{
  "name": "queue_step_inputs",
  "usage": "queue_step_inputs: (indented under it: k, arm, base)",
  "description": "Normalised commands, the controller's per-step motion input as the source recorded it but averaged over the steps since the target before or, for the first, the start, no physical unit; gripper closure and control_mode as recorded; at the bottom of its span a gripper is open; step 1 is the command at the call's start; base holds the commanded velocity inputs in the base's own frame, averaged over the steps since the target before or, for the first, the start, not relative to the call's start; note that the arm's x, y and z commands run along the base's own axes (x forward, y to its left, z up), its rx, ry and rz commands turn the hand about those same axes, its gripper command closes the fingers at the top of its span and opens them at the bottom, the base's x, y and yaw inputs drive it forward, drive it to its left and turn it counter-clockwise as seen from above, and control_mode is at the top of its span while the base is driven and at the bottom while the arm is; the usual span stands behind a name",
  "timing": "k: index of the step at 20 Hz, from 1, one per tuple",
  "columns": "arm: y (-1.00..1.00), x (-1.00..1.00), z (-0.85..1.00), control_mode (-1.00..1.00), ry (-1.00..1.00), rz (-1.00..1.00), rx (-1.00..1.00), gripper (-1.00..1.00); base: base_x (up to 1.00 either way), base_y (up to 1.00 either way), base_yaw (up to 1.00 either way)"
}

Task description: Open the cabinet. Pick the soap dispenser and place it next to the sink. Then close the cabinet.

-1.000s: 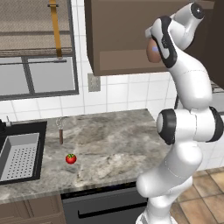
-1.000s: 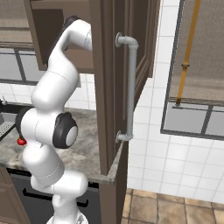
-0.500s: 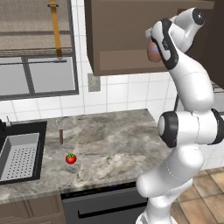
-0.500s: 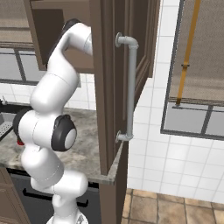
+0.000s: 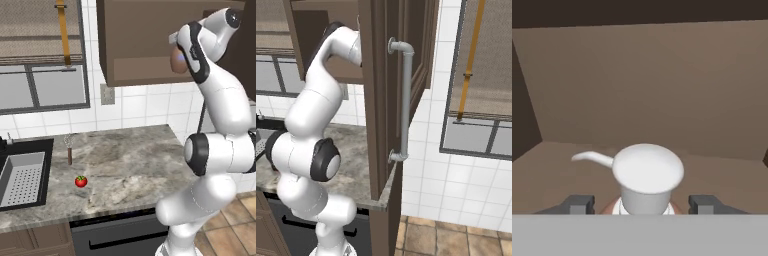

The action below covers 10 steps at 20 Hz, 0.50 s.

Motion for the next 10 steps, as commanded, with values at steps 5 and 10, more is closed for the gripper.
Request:
queue_step_inputs:
  k: [5,10]
  arm:
    - [0.05,-0.5,0.18,-1.0,0.28,0.0,0.07,1.0]
    - [0.12,-0.74,0.03,-1.0,0.09,0.05,0.06,1.0]
  base:
    - [0.0,0.0,0.0]
    - [0.0,0.0,0.0]
